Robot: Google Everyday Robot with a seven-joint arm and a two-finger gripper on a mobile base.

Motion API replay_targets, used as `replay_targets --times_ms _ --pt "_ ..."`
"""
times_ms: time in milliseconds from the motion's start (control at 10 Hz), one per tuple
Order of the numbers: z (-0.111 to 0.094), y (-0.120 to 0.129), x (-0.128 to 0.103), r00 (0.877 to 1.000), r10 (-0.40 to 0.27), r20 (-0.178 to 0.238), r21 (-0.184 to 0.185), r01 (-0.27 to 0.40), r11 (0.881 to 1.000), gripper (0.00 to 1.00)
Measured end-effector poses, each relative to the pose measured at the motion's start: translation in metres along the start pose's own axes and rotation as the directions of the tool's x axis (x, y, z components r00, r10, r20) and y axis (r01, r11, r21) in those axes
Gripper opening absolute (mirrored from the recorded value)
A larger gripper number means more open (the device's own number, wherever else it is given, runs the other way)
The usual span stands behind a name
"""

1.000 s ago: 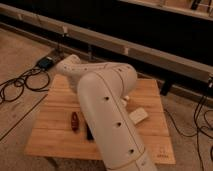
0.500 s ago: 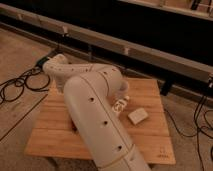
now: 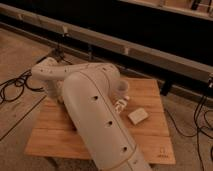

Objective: Drag the ceramic bowl in a circle

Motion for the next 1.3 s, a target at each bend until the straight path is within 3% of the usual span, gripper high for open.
replay_targets --times_ms 400,800,1100,1300 --pt "-0.005 -0.003 0.051 0.997 0.066 -0.032 -0.024 -0.067 0.997 0.02" --pt "0.003 -0.057 0.097 0.977 0.200 -0.069 0.007 -0.200 0.980 0.02" --pt "0.013 -0.112 0.103 0.959 0.274 -0.067 0.046 -0.271 0.961 0.02" --pt "0.013 -0.133 0.091 0.960 0.276 -0.049 0.068 -0.273 0.960 0.02"
